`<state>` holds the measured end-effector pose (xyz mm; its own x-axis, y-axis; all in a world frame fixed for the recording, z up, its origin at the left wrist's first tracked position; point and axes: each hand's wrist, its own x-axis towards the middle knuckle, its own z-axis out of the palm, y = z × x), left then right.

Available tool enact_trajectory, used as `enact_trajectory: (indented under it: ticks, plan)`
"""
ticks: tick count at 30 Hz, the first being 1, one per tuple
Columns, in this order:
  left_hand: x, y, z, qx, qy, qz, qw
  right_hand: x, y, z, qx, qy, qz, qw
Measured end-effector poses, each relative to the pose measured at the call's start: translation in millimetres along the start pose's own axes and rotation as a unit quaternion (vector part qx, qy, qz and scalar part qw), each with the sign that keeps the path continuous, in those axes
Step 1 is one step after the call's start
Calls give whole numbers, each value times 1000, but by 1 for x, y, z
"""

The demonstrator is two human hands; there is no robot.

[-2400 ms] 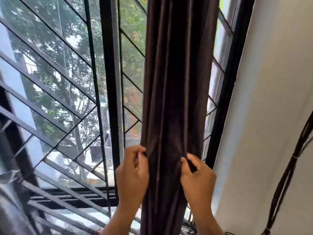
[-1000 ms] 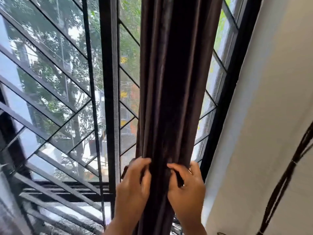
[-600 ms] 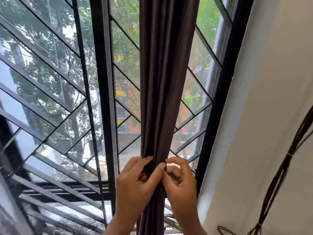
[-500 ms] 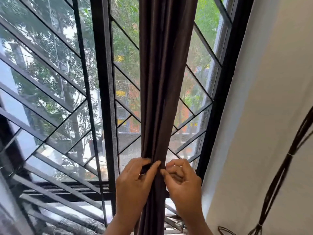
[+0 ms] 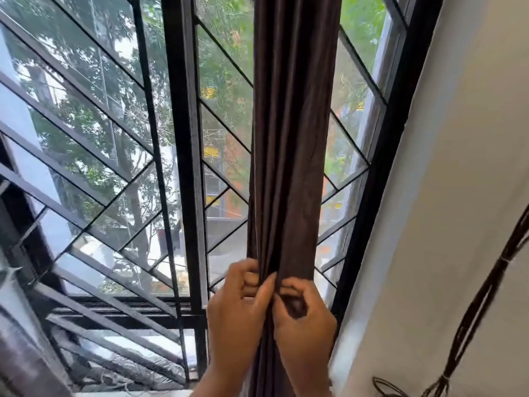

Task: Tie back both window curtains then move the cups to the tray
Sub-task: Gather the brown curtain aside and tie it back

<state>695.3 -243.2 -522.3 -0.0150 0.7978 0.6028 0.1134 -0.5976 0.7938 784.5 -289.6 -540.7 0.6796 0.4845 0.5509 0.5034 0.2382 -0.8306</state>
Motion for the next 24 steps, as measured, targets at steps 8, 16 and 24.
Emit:
enact_trajectory:
  ticks: [8, 16, 24]
  plan:
    - [-8, -10, 6, 35, -17, 6, 999, 9, 22, -14, 209, -209, 128, 947]
    - [-27, -28, 19, 4, -36, -76, 996, 86, 50, -18, 124, -205, 123, 963]
    - [-20, -44, 26, 128, -44, -19, 991, 129, 39, 29, 135, -434, 168, 875]
